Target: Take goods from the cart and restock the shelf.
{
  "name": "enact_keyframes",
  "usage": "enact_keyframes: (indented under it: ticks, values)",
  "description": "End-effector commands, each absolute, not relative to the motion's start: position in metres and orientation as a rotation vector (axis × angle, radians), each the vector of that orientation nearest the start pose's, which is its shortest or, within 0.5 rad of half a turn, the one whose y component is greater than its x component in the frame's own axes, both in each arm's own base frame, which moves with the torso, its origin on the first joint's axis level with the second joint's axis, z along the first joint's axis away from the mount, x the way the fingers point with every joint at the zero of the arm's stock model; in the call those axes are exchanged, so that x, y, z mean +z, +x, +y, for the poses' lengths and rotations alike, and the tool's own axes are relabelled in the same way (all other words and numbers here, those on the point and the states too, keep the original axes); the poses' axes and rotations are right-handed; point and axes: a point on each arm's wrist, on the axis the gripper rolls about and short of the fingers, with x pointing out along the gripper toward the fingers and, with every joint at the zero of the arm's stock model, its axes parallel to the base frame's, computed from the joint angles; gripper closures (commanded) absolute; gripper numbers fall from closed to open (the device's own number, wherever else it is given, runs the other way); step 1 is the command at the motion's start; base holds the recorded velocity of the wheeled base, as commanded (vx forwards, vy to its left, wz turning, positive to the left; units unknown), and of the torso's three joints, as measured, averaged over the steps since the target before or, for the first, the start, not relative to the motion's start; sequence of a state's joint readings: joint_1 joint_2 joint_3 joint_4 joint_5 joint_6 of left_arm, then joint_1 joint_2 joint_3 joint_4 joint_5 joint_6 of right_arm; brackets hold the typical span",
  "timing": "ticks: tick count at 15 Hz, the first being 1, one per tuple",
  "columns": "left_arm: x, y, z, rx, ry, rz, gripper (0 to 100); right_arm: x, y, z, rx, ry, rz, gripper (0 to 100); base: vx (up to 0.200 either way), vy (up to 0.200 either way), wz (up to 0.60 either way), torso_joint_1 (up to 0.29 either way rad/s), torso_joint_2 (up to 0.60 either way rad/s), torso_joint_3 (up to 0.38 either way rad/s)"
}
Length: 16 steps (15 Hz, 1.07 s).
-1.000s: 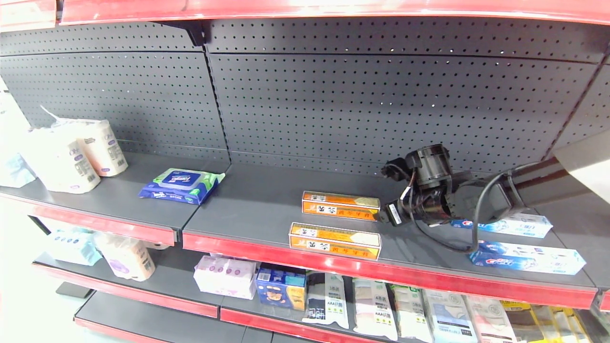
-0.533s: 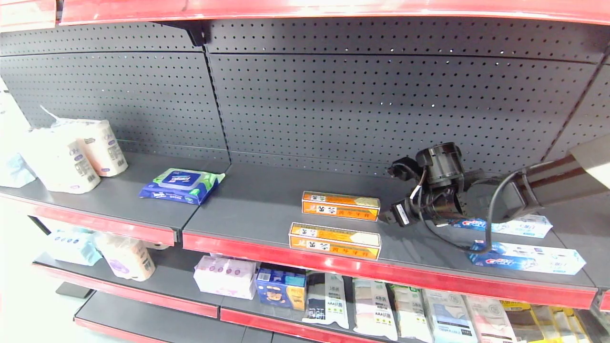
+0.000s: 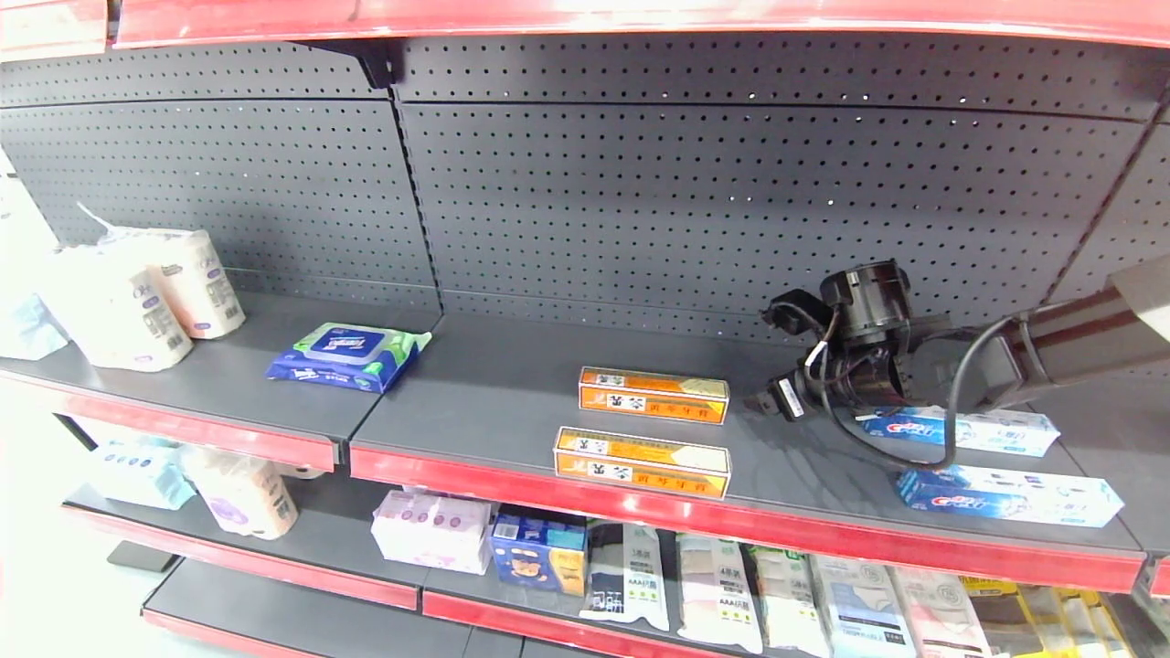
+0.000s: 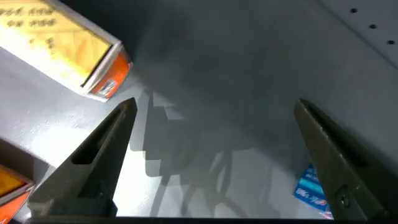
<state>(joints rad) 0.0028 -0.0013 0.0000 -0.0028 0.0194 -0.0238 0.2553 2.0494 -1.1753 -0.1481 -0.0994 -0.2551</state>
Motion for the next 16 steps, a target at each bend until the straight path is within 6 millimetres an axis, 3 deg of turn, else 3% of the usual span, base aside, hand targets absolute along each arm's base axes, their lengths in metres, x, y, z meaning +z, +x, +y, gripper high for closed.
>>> enact_keyframes:
  ticks: [1,16]
  values:
    - [0.076,-0.023,0.000,0.023,-0.025,-0.003,0,0.111,0.374,0.096,0.241,-0.374,0.697,0,0.000,0.000,0.00,0.000,0.00,0.000]
    - [0.076,-0.023,0.000,0.023,-0.025,-0.003,0,0.101,0.374,0.114,0.258,-0.307,0.706,0,0.000,0.000,0.00,0.000,0.00,0.000]
